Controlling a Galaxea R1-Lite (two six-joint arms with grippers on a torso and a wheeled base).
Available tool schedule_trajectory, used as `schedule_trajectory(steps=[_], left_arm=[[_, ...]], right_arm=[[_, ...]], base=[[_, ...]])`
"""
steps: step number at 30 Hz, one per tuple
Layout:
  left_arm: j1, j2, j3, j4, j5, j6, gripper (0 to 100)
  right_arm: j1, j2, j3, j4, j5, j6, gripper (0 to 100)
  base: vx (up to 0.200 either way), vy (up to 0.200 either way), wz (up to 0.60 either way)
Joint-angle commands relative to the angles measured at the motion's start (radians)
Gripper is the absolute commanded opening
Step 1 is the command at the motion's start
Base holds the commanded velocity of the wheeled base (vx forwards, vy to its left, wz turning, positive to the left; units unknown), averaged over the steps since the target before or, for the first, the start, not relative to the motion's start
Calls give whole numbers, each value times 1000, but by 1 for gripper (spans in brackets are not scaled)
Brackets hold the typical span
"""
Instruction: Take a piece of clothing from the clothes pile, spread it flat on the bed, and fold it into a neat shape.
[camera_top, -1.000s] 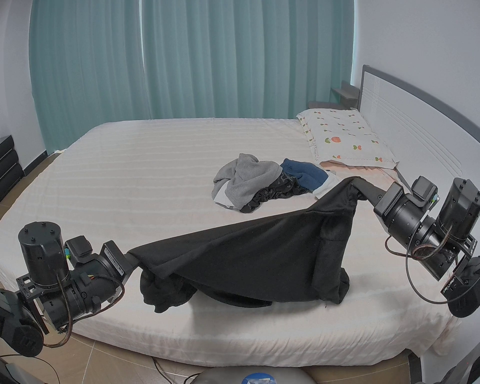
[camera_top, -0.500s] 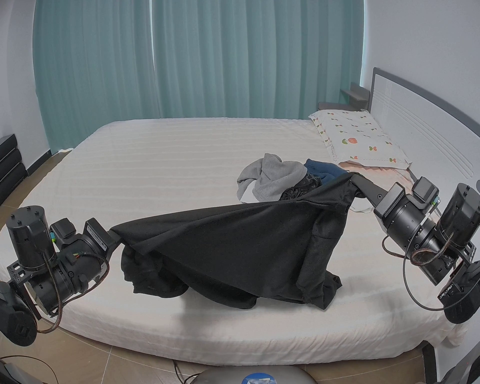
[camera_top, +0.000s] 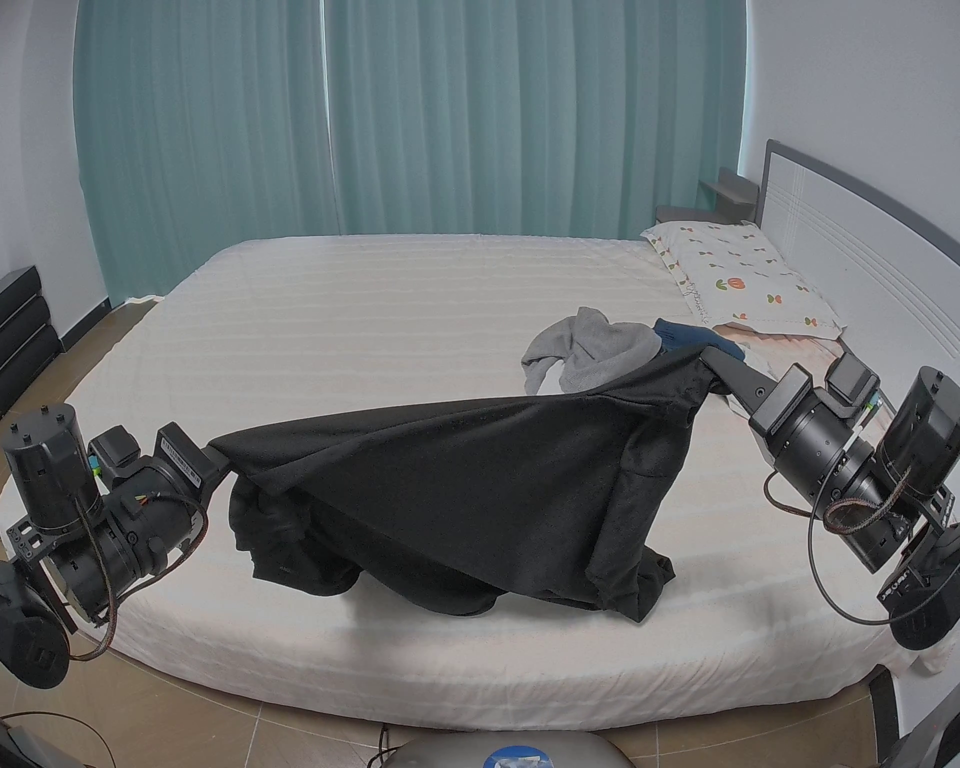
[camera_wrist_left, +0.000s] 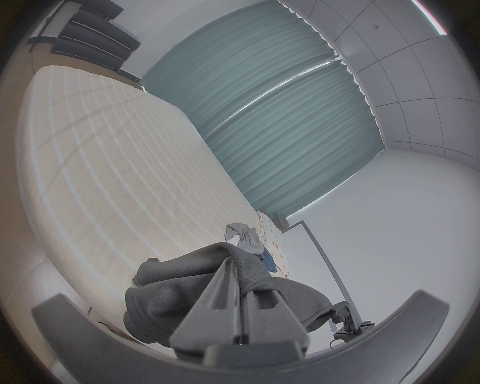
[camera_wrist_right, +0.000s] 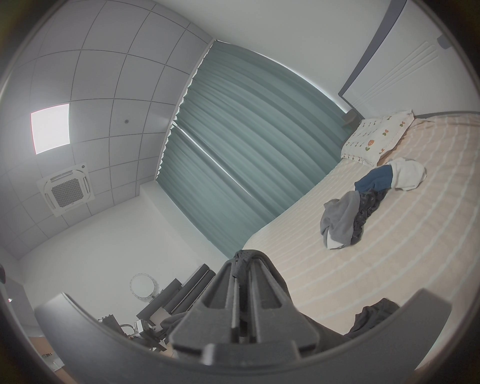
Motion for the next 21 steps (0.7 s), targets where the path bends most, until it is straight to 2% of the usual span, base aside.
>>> schedule_trajectory(steps=[1,21], left_arm=[[5,-2,0,-1,-1,0,0],[14,10,0,-1,-4,-1,0]], right_arm=[[16,-15,4,-2,-2,-1,0],[19,-9,18,-2,6,-1,0]], base=[[0,200,0],[0,200,0]])
